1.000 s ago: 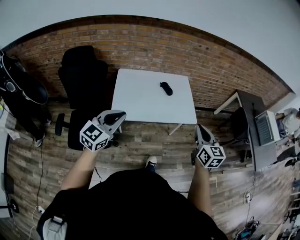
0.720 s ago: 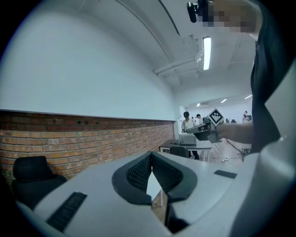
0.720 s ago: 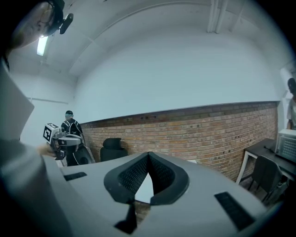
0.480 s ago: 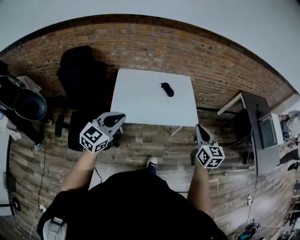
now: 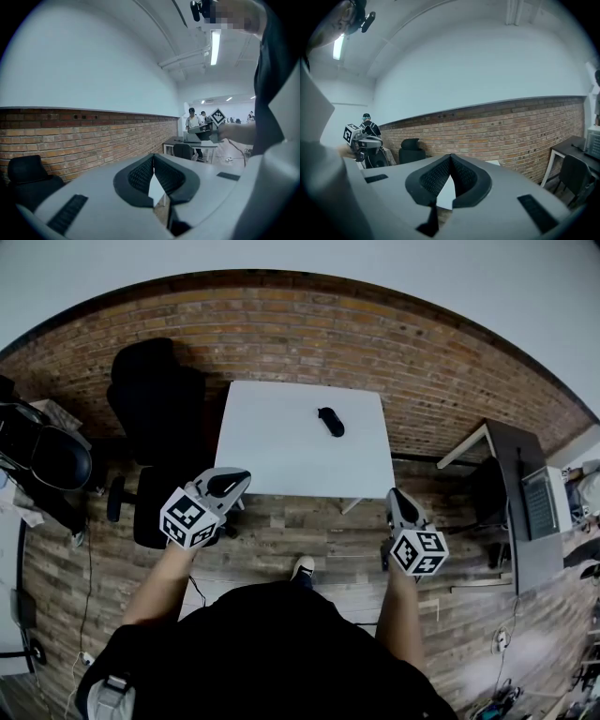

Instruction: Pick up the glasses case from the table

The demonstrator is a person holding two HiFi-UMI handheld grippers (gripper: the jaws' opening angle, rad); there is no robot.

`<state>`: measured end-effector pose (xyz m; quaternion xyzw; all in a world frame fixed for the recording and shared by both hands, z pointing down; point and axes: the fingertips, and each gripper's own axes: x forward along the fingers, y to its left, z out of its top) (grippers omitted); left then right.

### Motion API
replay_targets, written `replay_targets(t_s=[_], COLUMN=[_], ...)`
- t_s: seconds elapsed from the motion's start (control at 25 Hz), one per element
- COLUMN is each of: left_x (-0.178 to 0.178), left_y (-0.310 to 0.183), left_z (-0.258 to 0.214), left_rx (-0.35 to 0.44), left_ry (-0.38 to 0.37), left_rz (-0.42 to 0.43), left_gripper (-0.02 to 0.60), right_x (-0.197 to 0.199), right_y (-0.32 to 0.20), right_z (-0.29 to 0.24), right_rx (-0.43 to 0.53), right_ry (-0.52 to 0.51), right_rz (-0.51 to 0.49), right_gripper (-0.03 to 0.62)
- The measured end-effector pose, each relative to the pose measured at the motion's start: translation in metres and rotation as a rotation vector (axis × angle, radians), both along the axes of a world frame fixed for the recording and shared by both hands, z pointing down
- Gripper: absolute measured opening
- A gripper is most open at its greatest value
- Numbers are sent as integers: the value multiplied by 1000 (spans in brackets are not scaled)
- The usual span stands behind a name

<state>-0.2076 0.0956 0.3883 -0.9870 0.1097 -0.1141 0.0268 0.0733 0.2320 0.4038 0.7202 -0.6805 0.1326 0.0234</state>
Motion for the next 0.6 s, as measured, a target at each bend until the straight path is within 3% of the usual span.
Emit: replay_targets(t_s=[0.6], left_x=[33], left_y=[-57], left_z=[12], left_rx=[-28], left_ry=[-24], left_rz=[-51], left_gripper=[11], right_x=[38], right_y=[-69], right_z=[11], right_rx=[-40], right_ry=[-1], right_rz=[-53], right_gripper=[15])
